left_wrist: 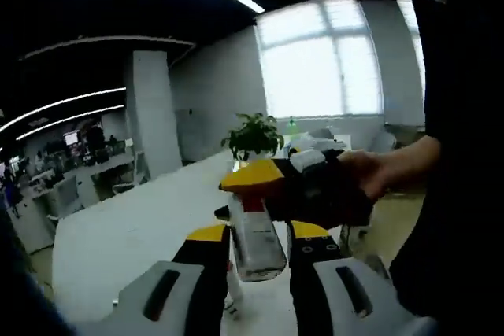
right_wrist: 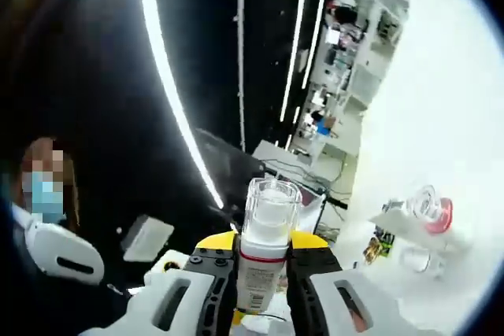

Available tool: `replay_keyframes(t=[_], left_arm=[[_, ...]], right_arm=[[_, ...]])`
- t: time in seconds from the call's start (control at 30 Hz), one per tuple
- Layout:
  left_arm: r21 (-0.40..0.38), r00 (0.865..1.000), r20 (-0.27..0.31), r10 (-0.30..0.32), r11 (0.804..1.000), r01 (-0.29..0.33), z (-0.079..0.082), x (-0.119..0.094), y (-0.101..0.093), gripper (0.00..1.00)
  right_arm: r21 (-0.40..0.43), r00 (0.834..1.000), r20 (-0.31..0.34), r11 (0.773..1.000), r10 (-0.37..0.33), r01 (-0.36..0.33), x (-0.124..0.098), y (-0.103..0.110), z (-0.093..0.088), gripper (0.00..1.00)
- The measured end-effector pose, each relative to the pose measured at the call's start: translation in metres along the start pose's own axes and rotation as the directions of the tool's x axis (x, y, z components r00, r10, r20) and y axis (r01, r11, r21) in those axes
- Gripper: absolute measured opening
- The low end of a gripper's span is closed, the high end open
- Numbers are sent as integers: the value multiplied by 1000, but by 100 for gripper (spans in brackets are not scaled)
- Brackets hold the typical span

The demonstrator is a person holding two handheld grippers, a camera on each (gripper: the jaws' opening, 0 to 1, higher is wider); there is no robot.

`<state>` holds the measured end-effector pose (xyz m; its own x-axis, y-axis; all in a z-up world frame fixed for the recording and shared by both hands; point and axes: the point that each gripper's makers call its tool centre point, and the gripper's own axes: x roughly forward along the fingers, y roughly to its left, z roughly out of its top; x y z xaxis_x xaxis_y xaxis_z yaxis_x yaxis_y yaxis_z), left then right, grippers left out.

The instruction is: Arrange the skincare products in the storage area until every visible bottle or jar stands upright without overlapping.

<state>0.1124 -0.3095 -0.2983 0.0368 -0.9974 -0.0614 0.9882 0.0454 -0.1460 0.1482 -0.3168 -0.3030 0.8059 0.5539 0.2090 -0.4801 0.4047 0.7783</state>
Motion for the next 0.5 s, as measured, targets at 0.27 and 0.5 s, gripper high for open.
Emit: replay_keyframes(t=[0.27,0.5], left_arm=[[-218,985,-41,-168,964,155,-10,-9,-10,29],[-312,944,-53,-325,904,293,-13,-8,-29,19]], right_arm=[[-198,946,-211,937,245,-287,-4,52,-9,17],[-232,875,-382,885,298,-403,-2,68,-22,17]])
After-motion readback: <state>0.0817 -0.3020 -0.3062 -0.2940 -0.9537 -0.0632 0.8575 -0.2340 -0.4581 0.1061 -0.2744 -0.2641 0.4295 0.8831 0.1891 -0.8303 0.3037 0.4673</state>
